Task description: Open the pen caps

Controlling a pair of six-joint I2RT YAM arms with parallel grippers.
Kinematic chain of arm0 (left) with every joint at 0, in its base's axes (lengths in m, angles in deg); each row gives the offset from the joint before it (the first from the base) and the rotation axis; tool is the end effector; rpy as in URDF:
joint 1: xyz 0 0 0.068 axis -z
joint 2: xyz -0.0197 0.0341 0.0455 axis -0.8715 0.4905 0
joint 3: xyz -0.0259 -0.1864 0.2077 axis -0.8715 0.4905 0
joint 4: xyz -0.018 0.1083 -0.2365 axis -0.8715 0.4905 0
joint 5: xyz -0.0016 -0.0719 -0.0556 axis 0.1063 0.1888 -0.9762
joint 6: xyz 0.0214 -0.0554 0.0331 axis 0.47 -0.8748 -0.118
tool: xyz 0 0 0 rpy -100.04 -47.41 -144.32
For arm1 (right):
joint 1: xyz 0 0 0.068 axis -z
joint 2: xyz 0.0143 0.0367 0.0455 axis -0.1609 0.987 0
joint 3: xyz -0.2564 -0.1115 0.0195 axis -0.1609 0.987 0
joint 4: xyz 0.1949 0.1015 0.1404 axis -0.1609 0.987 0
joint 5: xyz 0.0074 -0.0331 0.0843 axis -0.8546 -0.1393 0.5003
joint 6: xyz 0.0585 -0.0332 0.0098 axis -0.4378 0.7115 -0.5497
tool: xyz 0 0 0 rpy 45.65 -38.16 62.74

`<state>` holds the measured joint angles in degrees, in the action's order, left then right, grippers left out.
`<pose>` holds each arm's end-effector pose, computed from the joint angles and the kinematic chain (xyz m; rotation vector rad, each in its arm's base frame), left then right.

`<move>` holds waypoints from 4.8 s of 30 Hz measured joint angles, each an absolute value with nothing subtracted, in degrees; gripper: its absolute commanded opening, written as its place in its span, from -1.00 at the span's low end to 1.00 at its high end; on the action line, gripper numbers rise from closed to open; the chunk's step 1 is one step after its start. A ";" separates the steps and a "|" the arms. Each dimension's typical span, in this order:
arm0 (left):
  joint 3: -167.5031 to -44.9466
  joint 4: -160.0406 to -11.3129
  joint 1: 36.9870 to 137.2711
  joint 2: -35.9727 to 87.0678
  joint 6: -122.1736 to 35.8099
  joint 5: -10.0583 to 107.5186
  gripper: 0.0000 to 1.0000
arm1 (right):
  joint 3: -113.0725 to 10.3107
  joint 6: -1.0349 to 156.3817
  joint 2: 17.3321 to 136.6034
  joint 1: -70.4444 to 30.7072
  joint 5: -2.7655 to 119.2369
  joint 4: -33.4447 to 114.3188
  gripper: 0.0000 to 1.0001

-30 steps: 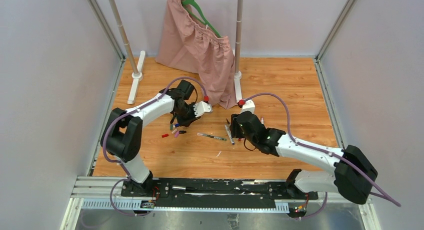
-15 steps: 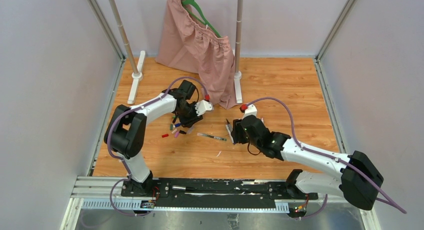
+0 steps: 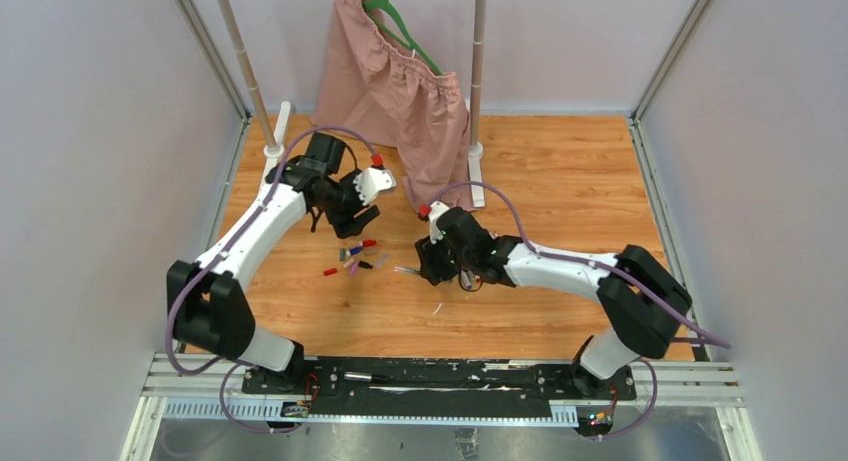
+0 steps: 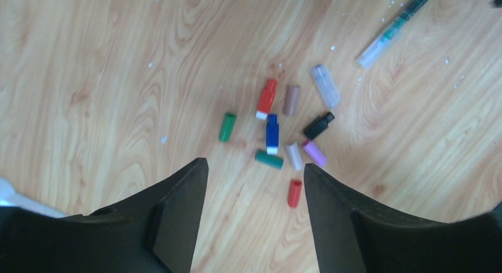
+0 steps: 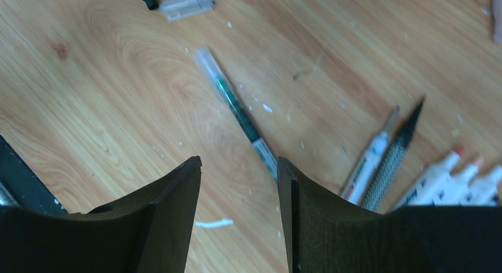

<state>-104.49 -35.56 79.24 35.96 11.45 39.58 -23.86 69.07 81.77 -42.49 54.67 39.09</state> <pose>0.2868 -0.1139 0.2648 1.4213 2.1964 -0.2606 0.2030 0.2639 0.2049 -0.7600 2.1847 0.7061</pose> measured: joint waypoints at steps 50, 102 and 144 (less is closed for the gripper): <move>-86.55 -30.87 90.32 -1.35 65.83 33.46 0.78 | -39.36 59.89 81.14 -42.07 82.19 47.28 -1.00; -83.73 -45.84 96.99 7.09 59.73 44.61 -1.00 | -32.56 45.55 80.51 -40.08 84.83 32.38 -1.00; -79.64 -46.49 92.16 33.12 19.42 42.97 -0.59 | -23.14 56.74 88.81 -40.32 43.04 36.25 -0.05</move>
